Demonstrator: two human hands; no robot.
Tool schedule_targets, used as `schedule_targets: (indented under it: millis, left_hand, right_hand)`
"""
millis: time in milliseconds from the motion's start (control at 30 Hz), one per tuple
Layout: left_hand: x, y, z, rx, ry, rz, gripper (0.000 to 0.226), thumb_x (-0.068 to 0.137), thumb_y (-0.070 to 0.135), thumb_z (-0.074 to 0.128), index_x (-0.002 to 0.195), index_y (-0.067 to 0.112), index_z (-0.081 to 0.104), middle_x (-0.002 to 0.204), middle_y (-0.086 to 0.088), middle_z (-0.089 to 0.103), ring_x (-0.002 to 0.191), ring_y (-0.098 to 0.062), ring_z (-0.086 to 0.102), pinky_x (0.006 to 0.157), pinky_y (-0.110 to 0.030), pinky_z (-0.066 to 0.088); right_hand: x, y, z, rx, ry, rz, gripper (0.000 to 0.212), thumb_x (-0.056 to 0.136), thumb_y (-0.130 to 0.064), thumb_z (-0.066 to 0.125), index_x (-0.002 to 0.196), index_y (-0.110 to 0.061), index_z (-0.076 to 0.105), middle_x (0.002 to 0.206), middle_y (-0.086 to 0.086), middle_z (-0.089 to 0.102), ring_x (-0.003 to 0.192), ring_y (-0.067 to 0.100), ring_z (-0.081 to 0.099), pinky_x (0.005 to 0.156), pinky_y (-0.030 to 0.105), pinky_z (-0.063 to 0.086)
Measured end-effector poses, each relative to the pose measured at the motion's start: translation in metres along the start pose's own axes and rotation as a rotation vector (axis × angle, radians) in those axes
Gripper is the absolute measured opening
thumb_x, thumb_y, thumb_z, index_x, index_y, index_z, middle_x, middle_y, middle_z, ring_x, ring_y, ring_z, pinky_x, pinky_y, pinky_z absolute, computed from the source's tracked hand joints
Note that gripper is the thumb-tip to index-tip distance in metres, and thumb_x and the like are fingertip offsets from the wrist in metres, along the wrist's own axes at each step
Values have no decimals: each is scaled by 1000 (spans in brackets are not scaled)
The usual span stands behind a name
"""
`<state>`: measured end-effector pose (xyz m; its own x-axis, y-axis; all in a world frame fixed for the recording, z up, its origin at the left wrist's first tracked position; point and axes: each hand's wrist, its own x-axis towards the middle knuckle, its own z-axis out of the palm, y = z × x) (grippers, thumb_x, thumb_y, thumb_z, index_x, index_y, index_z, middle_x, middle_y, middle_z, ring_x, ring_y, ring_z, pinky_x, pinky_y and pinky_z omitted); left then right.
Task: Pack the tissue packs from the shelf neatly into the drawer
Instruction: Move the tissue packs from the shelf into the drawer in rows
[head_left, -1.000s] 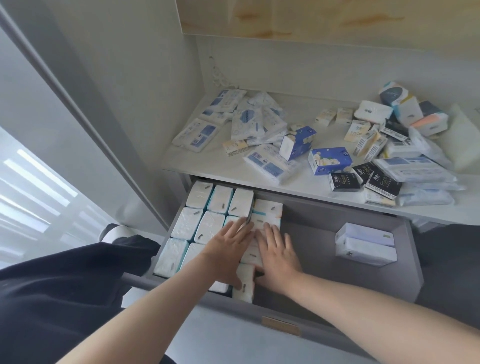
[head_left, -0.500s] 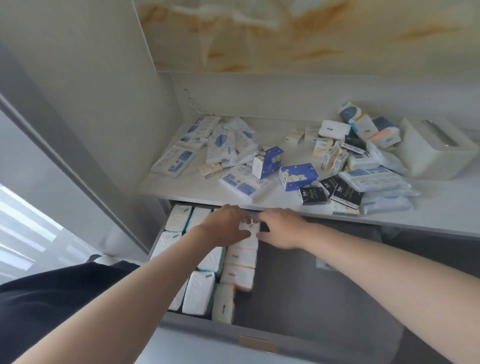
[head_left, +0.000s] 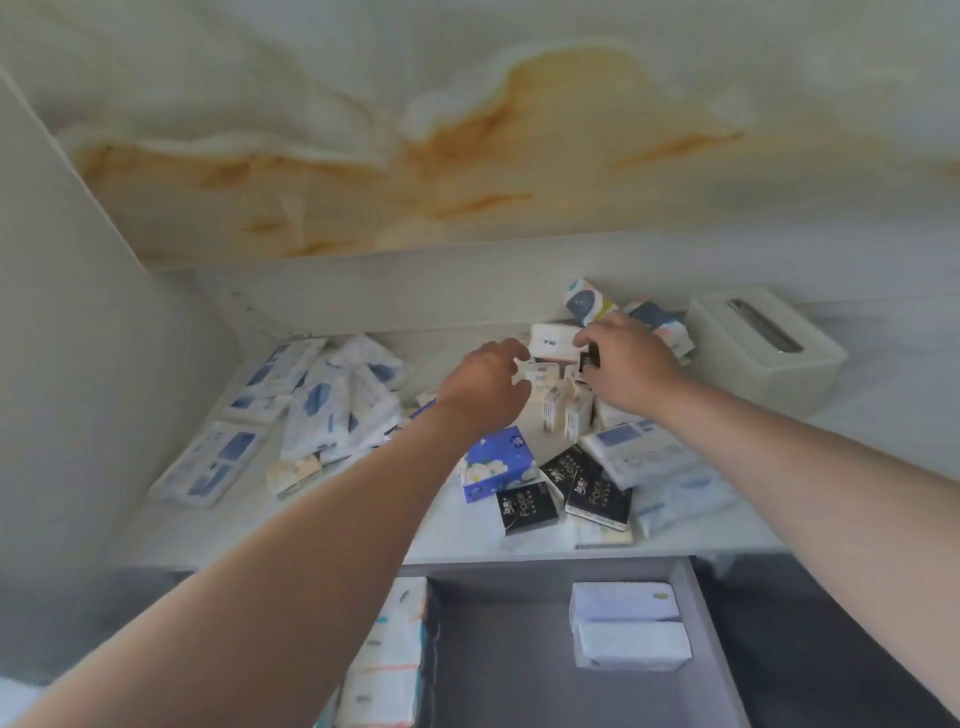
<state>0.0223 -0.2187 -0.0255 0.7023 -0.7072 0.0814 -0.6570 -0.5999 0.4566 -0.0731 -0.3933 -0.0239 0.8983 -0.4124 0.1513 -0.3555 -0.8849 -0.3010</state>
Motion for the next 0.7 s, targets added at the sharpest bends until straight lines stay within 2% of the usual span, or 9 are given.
schedule_targets:
  millis: [67, 133, 267, 333, 433, 500, 567, 633, 700]
  left_hand:
    - [30, 7, 9, 39, -11, 6, 43, 92, 27, 57, 134, 27, 48, 127, -4, 53, 110, -26, 57, 92, -38, 49]
    - [57, 14, 19, 76, -42, -10, 50, 93, 26, 55, 141, 29, 41, 135, -7, 43, 108, -30, 58, 88, -36, 49]
    - [100, 20, 42, 101, -139, -52, 64, 93, 35, 57, 149, 37, 27, 155, -7, 16, 120, -34, 55, 102, -40, 44]
    - [113, 23, 53, 48, -164, -91, 62, 92, 37, 55, 148, 41, 28, 157, -6, 11, 121, -32, 55, 103, -36, 42]
    - [126, 31, 66, -53, -123, -146, 53, 91, 35, 54, 143, 34, 40, 150, -6, 25, 126, -30, 48, 103, -35, 41]
    - [130, 35, 73, -77, -91, -149, 47, 90, 38, 55, 135, 29, 48, 124, 1, 42, 122, -31, 48, 104, -38, 42]
    - [132, 34, 77, -142, -29, -209, 54, 80, 47, 65, 128, 30, 51, 107, 3, 40, 113, -28, 54, 99, -40, 47]
    - [134, 33, 78, -198, 28, -252, 61, 69, 50, 71, 123, 29, 54, 115, 0, 40, 107, -27, 58, 92, -40, 51]
    - [131, 30, 75, -217, 91, -247, 59, 64, 49, 73, 117, 29, 57, 115, 3, 38, 104, -26, 58, 89, -39, 53]
  right_hand:
    - [18, 20, -1, -34, 84, 36, 44, 84, -15, 64, 128, -20, 59, 129, 12, 49, 120, 34, 49, 91, 38, 43]
    - [31, 36, 1, -39, 123, 87, 55, 81, -18, 65, 134, -19, 52, 127, 14, 46, 117, 36, 49, 91, 38, 43]
    - [53, 57, 20, -7, 27, 106, 82, 78, -28, 69, 149, -30, 27, 132, 17, 46, 121, 38, 47, 91, 42, 46]
    - [65, 60, 30, 33, 14, 116, 82, 78, -33, 69, 148, -30, 26, 129, 15, 54, 120, 38, 49, 88, 44, 48]
    - [78, 60, 40, 8, 82, 174, 68, 80, -38, 69, 139, -23, 38, 123, 12, 58, 116, 36, 55, 86, 43, 43]
    - [81, 60, 43, -29, 133, 180, 57, 80, -30, 69, 131, -19, 46, 120, 11, 60, 112, 35, 56, 84, 41, 42]
    - [80, 63, 42, 3, 162, 171, 55, 79, -23, 68, 130, -18, 50, 119, 11, 59, 110, 36, 56, 84, 41, 45]
    - [79, 67, 39, 57, 178, 145, 58, 78, -18, 68, 134, -21, 52, 122, 10, 57, 111, 36, 54, 88, 42, 46]
    - [76, 68, 35, 128, 195, 99, 62, 77, -11, 66, 137, -23, 54, 125, 10, 56, 113, 35, 51, 92, 43, 45]
